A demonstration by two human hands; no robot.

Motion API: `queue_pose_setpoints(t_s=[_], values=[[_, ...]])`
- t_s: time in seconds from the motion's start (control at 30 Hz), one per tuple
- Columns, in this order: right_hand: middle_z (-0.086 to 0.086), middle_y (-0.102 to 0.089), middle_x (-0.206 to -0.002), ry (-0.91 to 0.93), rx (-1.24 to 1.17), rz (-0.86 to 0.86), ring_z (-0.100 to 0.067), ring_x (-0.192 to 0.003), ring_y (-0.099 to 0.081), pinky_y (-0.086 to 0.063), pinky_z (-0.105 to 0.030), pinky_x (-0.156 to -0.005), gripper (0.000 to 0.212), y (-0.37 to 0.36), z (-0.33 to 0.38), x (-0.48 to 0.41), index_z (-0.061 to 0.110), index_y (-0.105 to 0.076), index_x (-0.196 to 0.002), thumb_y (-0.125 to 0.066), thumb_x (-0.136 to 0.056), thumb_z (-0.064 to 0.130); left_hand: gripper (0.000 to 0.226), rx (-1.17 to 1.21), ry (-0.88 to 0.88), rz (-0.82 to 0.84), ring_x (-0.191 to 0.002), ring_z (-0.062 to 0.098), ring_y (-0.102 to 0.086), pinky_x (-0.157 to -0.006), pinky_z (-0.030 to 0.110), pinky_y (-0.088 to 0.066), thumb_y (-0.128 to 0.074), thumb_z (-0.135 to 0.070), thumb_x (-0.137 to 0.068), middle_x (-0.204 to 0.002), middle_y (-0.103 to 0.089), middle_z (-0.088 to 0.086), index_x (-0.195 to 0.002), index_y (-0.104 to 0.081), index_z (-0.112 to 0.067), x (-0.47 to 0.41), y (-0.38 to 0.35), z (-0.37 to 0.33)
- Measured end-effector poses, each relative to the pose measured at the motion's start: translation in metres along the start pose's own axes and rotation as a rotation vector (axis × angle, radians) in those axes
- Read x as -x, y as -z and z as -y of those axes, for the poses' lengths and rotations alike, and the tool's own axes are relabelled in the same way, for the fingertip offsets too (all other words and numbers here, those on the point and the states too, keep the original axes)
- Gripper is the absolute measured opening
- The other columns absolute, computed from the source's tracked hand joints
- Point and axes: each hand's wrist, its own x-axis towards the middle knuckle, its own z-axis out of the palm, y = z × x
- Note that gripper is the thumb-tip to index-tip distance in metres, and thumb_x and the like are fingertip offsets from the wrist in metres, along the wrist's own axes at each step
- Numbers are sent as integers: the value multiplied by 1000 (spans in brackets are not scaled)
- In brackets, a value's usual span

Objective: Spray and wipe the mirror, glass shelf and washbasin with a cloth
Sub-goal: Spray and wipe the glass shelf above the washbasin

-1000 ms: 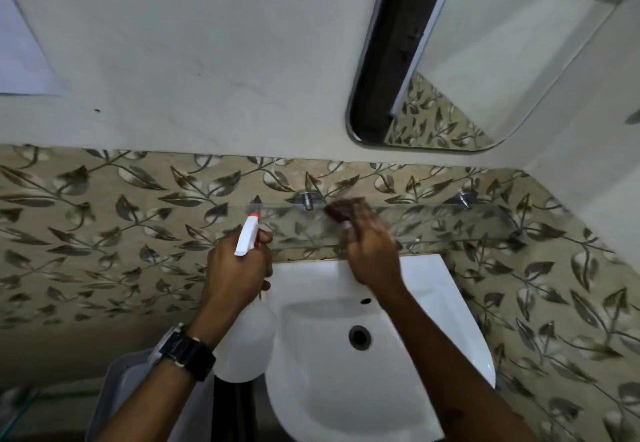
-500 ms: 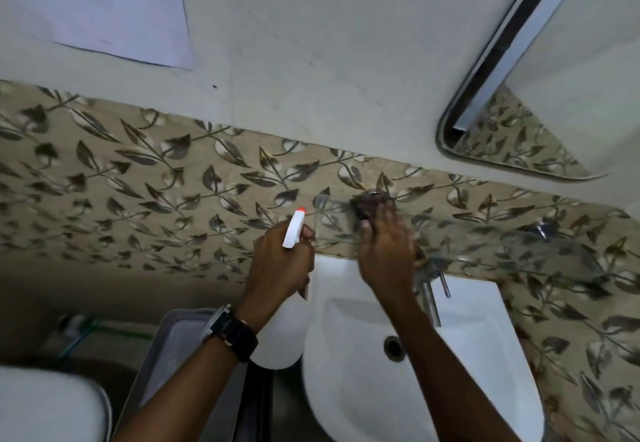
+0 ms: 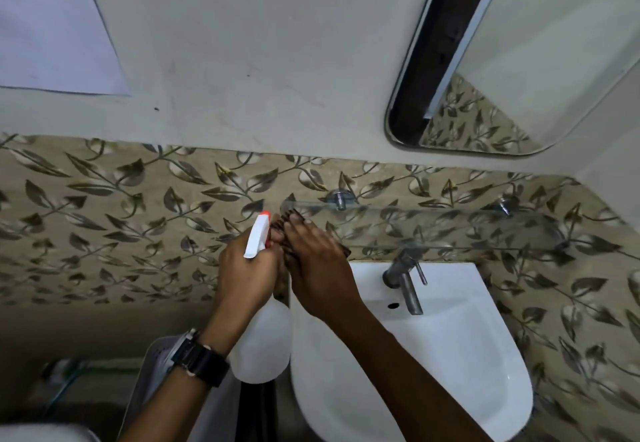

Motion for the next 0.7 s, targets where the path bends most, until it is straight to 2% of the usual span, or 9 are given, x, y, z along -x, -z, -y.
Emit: queue_pose_setpoints(t_s=[0.07, 0.13, 0.27, 0.4, 0.47, 0.53, 0.57, 0.63, 0.7], values=[[-3, -31, -164, -6, -14, 13, -23, -151, -30, -19, -41, -123, 60, 0, 0, -10, 17, -34, -156, -28, -100, 39, 24, 11, -11, 5, -61, 37, -65, -63, 45, -54, -58, 4, -80, -64, -67, 25, -61, -61, -10, 6, -2, -7], [-8, -31, -164, -7, -15, 11, -25, -151, -29, -19, -42, -123, 68, 0, -2, -31, 12, -32, -156, -24, -98, 45, 18, 20, -23, 2, -64, 39, -67, -67, 46, -56, -58, 5, -82, -67, -69, 25, -69, -67, -4, 8, -4, -11], [-7, -18, -168, -78, 10, 114, -24, -155, -14, -11, -41, -126, 63, -2, -2, -59, 12, -19, -160, -31, -106, 42, 10, 49, -22, -25, -68, 42, -67, -67, 54, -57, -59, -2, -81, -69, -69, 19, -76, -67, -5, 7, 0, -12], [-8, -32, -163, -9, -60, -41, -26, -152, -27, -15, -41, -124, 61, -3, 4, -16, 11, -35, -155, -30, -102, 39, 11, 48, -19, -45, -68, 44, -66, -66, 56, -56, -58, 2, -78, -73, -71, 26, -79, -68, 6, 10, 5, -11], [-6, -34, -162, -12, -63, -51, -24, -151, -30, -18, -41, -124, 57, -5, 2, 0, 13, -37, -154, -32, -103, 36, 12, 54, 6, -47, -66, 47, -65, -61, 50, -54, -57, 3, -78, -70, -70, 26, -76, -67, 8, 11, 5, -10], [-7, -37, -161, -27, -40, -61, -25, -150, -33, -20, -41, -123, 59, -2, 1, -4, 12, -39, -153, -28, -102, 38, 12, 49, 11, -29, -58, 40, -59, -57, 41, -47, -57, 4, -77, -66, -68, 24, -73, -67, 2, 12, 4, -12], [-7, -36, -161, -37, -26, -54, -25, -150, -32, -19, -41, -123, 61, -1, 1, -12, 11, -38, -154, -24, -102, 40, 15, 49, 1, -18, -58, 36, -59, -57, 40, -47, -57, 4, -77, -65, -67, 23, -71, -67, -5, 13, 2, -13], [-7, -28, -165, -73, -8, 24, -24, -153, -24, -15, -40, -125, 62, 3, -2, -34, 12, -28, -157, -22, -104, 42, 19, 49, -29, -2, -63, 40, -63, -61, 48, -53, -56, -4, -77, -66, -68, 20, -70, -66, -18, 15, -1, -17], [-7, -19, -168, -90, 35, 102, -24, -155, -16, -11, -40, -127, 64, 4, -5, -50, 12, -18, -159, -31, -104, 42, 13, 37, -43, 12, -68, 45, -66, -64, 54, -55, -55, -8, -74, -67, -68, 21, -75, -67, -11, 17, -5, -22]])
